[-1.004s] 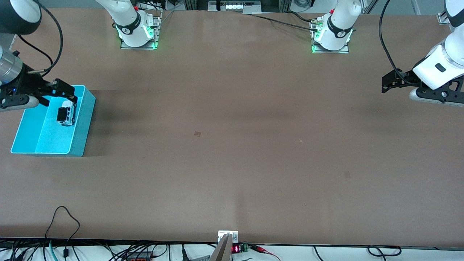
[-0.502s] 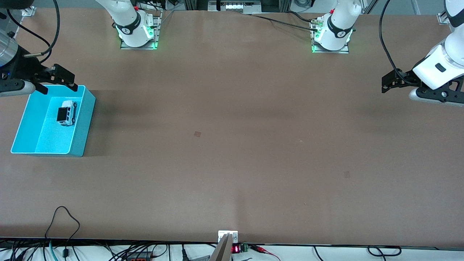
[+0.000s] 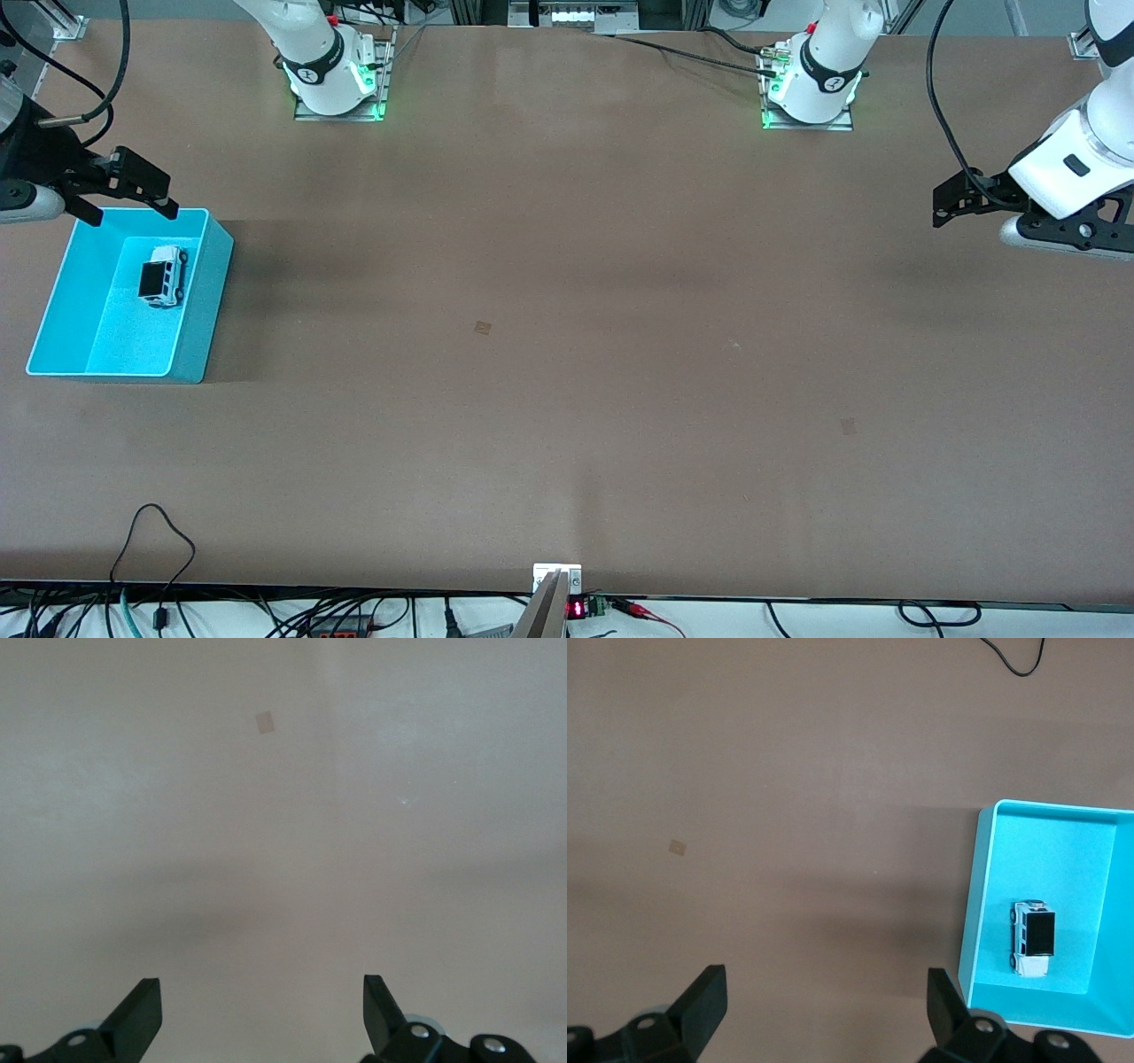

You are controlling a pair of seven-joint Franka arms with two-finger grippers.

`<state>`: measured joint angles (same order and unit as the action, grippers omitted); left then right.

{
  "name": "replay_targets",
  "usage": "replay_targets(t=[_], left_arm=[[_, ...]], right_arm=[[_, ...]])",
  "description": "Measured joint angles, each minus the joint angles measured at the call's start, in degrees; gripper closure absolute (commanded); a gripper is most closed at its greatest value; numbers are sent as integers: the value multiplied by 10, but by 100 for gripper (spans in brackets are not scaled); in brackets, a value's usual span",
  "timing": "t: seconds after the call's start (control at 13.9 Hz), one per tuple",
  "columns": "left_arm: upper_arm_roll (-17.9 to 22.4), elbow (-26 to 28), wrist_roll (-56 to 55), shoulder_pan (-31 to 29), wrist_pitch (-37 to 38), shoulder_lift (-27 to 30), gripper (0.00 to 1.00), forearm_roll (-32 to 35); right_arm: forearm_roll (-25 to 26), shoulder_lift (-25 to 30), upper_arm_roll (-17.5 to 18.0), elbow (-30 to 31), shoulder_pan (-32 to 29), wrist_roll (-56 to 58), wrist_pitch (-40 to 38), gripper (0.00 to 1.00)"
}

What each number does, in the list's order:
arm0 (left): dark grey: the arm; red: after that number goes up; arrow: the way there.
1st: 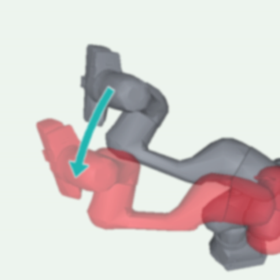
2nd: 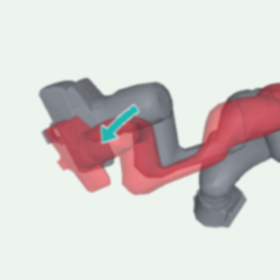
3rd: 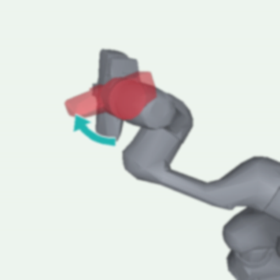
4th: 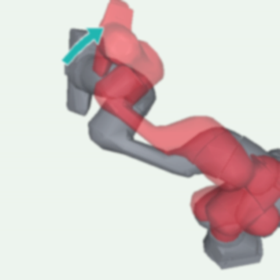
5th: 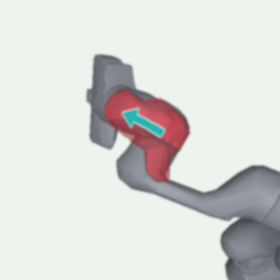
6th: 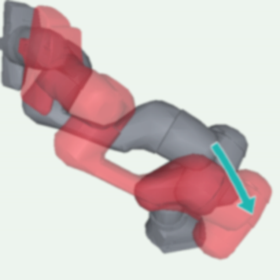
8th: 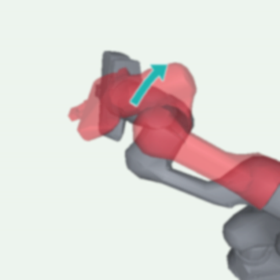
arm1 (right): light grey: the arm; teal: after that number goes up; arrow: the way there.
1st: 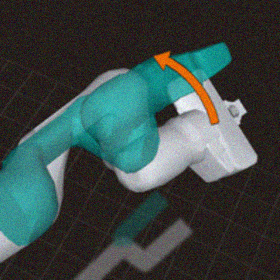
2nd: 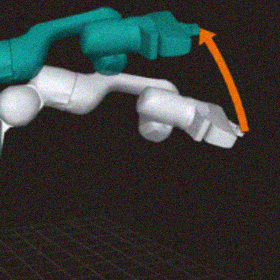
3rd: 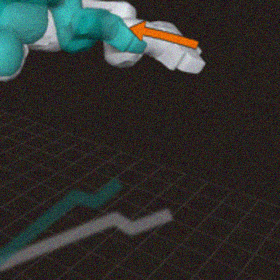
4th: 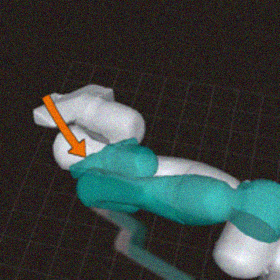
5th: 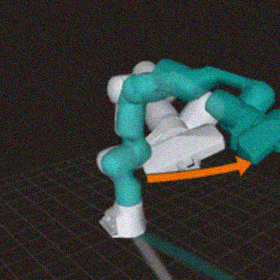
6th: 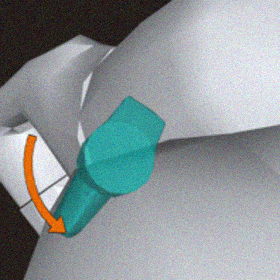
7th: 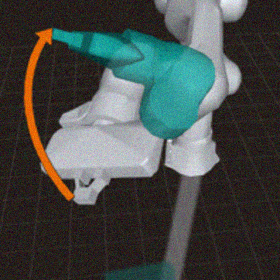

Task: Wind and store white jeep toy

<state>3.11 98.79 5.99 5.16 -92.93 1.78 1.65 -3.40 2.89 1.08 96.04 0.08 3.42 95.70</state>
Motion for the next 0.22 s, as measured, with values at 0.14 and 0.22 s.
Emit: replay_targets(t=[0.14, 0.22], left_arm=[[0, 0, 0, 0, 0, 0, 0, 0], [0, 0, 0, 0, 0, 0, 0, 0]], right_arm=[[0, 0, 0, 0, 0, 0, 0, 0], [0, 0, 0, -1, 0, 0, 0, 0]])
